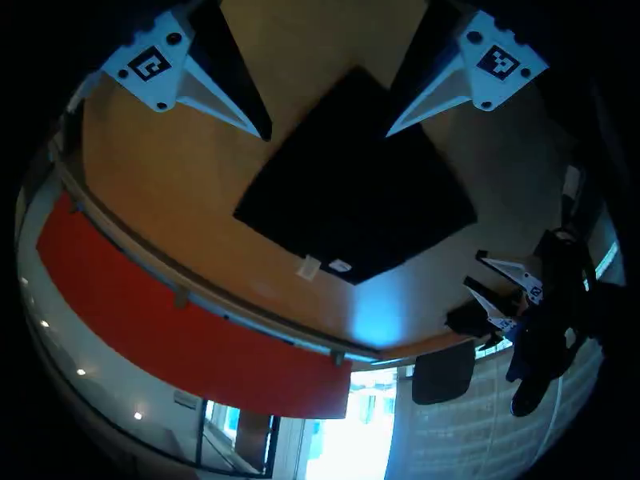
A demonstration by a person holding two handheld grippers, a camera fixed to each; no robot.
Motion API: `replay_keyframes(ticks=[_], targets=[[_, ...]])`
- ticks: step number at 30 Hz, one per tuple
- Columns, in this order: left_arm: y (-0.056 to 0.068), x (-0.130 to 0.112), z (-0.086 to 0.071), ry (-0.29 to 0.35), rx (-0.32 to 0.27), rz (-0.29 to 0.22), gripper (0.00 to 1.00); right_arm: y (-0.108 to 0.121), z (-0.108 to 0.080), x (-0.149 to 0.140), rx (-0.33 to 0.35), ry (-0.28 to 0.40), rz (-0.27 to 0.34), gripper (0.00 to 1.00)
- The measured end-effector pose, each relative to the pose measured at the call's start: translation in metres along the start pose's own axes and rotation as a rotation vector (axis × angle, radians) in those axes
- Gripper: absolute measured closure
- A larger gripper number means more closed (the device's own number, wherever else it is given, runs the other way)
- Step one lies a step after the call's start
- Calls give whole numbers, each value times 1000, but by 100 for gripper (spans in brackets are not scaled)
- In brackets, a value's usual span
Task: Fold towel
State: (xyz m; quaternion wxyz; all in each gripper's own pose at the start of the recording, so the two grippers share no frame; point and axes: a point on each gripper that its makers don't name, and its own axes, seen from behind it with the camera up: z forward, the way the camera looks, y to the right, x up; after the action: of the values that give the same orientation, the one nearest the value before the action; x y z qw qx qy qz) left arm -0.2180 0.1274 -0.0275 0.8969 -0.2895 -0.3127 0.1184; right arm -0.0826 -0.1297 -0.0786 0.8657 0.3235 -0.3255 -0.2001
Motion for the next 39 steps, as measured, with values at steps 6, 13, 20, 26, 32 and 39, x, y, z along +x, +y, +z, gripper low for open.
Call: replay_keyframes(ticks=[6, 13, 20, 26, 32, 39], targets=[[5, -20, 13, -47, -20, 13, 24, -9, 13, -21, 20, -43, 5, 0], [12, -41, 24, -97, -45, 21, 24, -12, 20, -42, 37, -86, 10, 0], [18, -53, 33, -135, -63, 29, 24, -15, 23, -61, 61, -129, 6, 0], [23, -61, 39, -162, -72, 48, 24, -16, 26, -69, 70, -144, 26, 0], [25, -67, 41, -184, -72, 55, 24, -19, 27, -73, 80, -153, 29, 3], [25, -69, 41, -196, -63, 60, 24, -20, 28, -80, 91, -168, 16, 10]])
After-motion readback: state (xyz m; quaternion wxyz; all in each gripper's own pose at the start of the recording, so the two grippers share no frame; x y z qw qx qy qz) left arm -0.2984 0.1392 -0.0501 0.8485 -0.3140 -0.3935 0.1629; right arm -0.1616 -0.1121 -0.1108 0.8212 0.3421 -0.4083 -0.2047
